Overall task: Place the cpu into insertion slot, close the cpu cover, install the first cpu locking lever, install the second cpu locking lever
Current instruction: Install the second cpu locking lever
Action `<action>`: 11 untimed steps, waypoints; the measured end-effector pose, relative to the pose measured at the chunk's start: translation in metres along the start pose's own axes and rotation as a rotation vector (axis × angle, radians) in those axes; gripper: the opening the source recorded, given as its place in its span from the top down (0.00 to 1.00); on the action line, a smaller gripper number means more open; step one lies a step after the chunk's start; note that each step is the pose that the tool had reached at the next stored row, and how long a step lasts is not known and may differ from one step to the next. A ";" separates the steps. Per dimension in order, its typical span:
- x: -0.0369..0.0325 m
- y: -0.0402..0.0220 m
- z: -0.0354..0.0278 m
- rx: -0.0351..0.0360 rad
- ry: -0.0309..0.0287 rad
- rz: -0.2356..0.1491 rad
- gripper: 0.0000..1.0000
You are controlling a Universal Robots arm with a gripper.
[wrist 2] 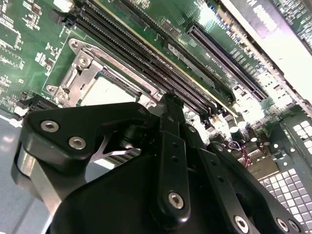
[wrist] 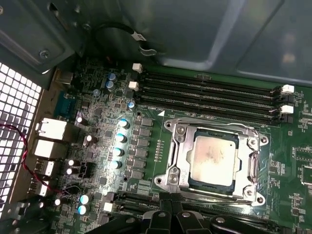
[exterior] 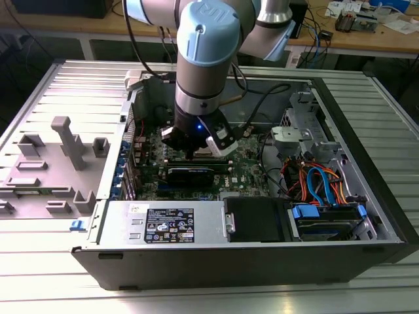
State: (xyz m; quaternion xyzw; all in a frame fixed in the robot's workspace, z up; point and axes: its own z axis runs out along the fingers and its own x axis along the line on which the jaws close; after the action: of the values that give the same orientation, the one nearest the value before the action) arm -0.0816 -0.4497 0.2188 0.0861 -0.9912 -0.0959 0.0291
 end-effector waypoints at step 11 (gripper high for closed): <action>0.0000 0.0000 0.0003 -0.0044 -0.0008 -0.001 0.89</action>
State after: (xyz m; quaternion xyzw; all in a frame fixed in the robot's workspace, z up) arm -0.0817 -0.4497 0.2186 0.0863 -0.9910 -0.0981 0.0288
